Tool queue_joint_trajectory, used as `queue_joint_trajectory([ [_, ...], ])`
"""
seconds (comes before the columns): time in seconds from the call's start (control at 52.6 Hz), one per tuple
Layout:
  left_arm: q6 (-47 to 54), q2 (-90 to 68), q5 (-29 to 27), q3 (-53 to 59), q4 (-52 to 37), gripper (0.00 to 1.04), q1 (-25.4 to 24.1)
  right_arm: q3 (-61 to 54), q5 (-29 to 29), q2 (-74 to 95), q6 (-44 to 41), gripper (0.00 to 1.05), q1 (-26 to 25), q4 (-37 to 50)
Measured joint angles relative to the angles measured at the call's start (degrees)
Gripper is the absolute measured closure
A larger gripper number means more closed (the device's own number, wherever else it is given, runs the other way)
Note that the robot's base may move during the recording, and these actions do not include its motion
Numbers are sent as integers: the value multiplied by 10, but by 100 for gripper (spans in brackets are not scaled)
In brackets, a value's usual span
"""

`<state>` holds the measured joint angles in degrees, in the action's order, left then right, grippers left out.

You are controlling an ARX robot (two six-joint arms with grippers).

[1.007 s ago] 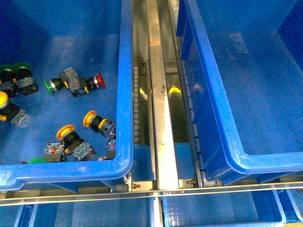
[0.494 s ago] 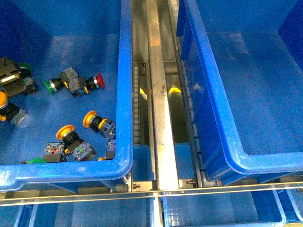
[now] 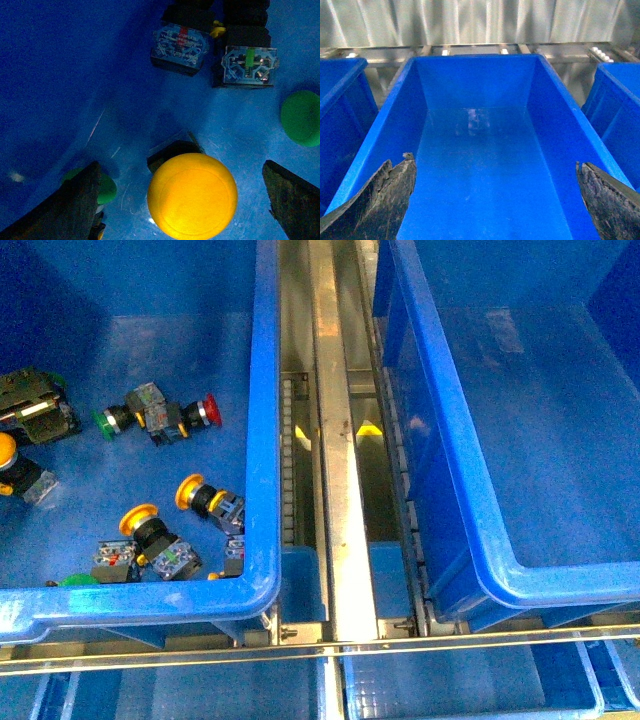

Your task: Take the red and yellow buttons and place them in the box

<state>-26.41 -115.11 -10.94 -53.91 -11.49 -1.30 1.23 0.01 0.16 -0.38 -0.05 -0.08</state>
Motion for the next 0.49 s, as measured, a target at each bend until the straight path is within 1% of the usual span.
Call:
queue_joint_trajectory([
  [0.209, 2, -3, 5, -1, -3, 9, -1, 0, 0, 0, 0, 6, 0, 0],
  [0.456, 2, -3, 16, -1, -6, 44, -1, 0, 0, 0, 0, 6, 0, 0],
  [0.494, 2, -3, 17, -1, -6, 51, -1, 0, 0, 0, 0, 6, 0, 0],
])
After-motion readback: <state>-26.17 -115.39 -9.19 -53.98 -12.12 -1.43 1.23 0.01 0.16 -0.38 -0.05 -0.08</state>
